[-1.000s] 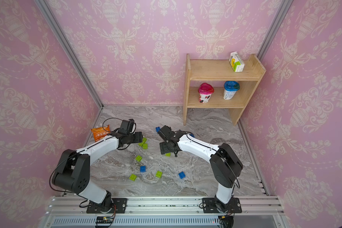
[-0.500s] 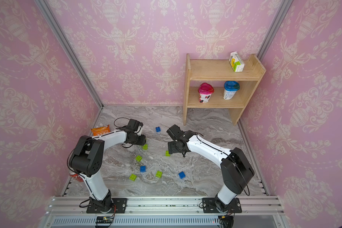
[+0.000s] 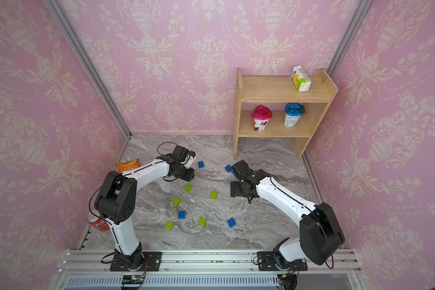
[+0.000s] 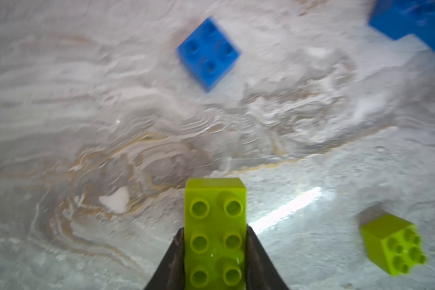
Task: Assemble the letter v with lego
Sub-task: Pick up the lego brick from the center of the board, then place the lego brick at the center of the board.
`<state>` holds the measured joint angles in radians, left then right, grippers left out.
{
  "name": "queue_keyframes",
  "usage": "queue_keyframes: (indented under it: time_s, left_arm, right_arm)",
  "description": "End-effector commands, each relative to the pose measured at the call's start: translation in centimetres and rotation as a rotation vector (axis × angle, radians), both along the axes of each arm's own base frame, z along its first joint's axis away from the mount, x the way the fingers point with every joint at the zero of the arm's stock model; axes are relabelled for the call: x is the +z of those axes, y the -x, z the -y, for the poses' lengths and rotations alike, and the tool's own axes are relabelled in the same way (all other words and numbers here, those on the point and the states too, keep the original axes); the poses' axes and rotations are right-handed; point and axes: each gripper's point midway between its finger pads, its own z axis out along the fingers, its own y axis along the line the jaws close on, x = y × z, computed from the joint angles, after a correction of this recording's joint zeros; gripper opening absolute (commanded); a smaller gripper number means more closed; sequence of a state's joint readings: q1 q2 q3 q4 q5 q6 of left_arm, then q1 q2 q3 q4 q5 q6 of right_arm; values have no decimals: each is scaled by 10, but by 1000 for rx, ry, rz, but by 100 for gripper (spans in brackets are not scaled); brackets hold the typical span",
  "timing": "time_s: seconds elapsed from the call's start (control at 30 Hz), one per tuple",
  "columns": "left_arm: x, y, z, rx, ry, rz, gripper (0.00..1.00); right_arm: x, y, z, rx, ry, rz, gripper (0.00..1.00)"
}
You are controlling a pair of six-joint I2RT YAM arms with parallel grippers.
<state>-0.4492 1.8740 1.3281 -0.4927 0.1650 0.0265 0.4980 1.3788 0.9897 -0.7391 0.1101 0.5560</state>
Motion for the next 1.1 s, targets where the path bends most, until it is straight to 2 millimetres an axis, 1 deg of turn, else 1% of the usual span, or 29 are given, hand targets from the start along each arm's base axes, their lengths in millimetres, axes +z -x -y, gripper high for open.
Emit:
queue_keyframes:
  time_s: [0.0, 0.07, 0.13, 0.2, 0.3, 0.4, 0.5, 0.57, 0.6, 0.63, 0.67, 0.73, 0.77, 0.8, 0.83, 0.87, 0.9, 0.97, 1.03, 1.07]
  left_arm:
    - [29, 55, 83, -469, 32, 33, 8]
    - [28, 82, 118, -661, 48, 39, 8]
    - [24, 105, 140, -804, 80, 12, 7]
    - [16, 121, 154, -916, 92, -17, 8]
    - [0, 137, 161, -1036, 54, -56, 7]
    - [-13, 143, 166, -1085, 30, -80, 7]
    - [-27, 141, 168, -1090, 11, -89, 8]
    - [-34, 139, 168, -1083, -8, -85, 11]
    - [-36, 138, 168, -1079, -15, -85, 16]
    - [-36, 137, 168, -1071, -20, -80, 24]
    - [-35, 135, 167, -1066, -26, -77, 35]
    - [-29, 136, 166, -1063, -22, -65, 69]
    - [-24, 135, 167, -1059, -14, -48, 79]
    - [-18, 133, 168, -1048, -9, -26, 86]
    - [-11, 130, 167, -1035, -5, 1, 90]
    - [-2, 126, 166, -1013, 2, 31, 91]
    - [10, 118, 163, -967, 13, 74, 91]
    - [36, 98, 151, -843, 47, 139, 90]
    - [63, 68, 122, -641, 95, 170, 89]
    - [72, 58, 108, -551, 123, 166, 88]
  right_arm:
    - [-7, 28, 33, -105, -26, -63, 83]
    - [-8, 38, 46, -149, -71, -67, 82]
    - [-10, 47, 53, -175, -102, -70, 81]
    - [-11, 53, 59, -192, -103, -74, 81]
    - [-12, 60, 63, -203, -98, -85, 81]
    - [-11, 61, 65, -207, -105, -78, 81]
    - [-11, 63, 66, -206, -103, -68, 81]
    - [-12, 65, 66, -199, -103, -66, 81]
    - [-12, 67, 66, -196, -102, -65, 82]
    - [-12, 68, 65, -186, -104, -62, 84]
    - [-12, 69, 64, -180, -102, -60, 86]
    - [-10, 72, 56, -142, -94, -54, 93]
    - [-9, 72, 52, -116, -83, -50, 96]
    - [-9, 74, 48, -94, -65, -50, 99]
    - [-8, 74, 44, -72, -47, -53, 100]
    - [-8, 75, 39, -46, -35, -55, 100]
    - [-7, 75, 34, -50, -32, -54, 100]
    - [-4, 73, 20, -22, -53, -27, 100]
    - [0, 69, 4, -14, -110, 4, 99]
    - [0, 67, -2, -15, -121, 10, 99]
